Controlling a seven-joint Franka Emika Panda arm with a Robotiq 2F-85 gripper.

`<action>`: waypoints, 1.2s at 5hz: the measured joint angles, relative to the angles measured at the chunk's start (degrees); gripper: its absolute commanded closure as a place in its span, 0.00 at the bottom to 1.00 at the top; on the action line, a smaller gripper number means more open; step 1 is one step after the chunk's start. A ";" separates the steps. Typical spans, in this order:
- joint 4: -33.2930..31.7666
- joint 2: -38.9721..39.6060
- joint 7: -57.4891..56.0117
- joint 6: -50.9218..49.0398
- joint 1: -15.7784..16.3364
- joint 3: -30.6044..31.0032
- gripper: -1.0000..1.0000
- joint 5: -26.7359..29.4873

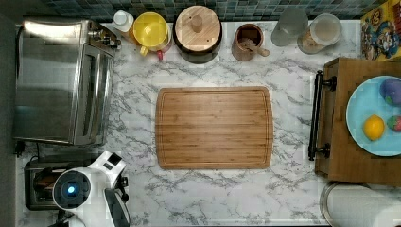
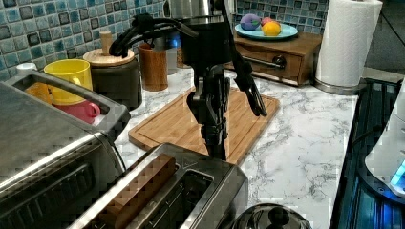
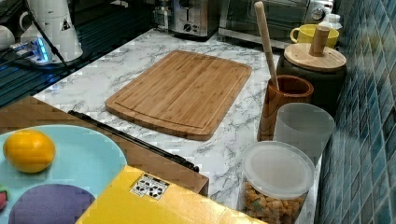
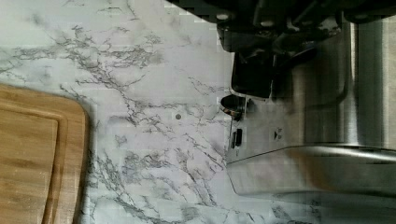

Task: Turn on the toaster.

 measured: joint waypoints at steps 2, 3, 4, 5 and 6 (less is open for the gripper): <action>0.00 2.29 0.07 4.06 -0.10 0.14 1.00 -0.18; 0.56 5.19 0.08 4.22 -0.10 0.10 1.00 -1.01; 2.01 7.69 1.24 3.80 0.01 -0.87 1.00 -1.61; 3.13 8.84 3.83 2.94 0.41 -1.30 1.00 -2.80; 3.25 9.00 4.35 2.91 0.55 -1.66 1.00 -2.35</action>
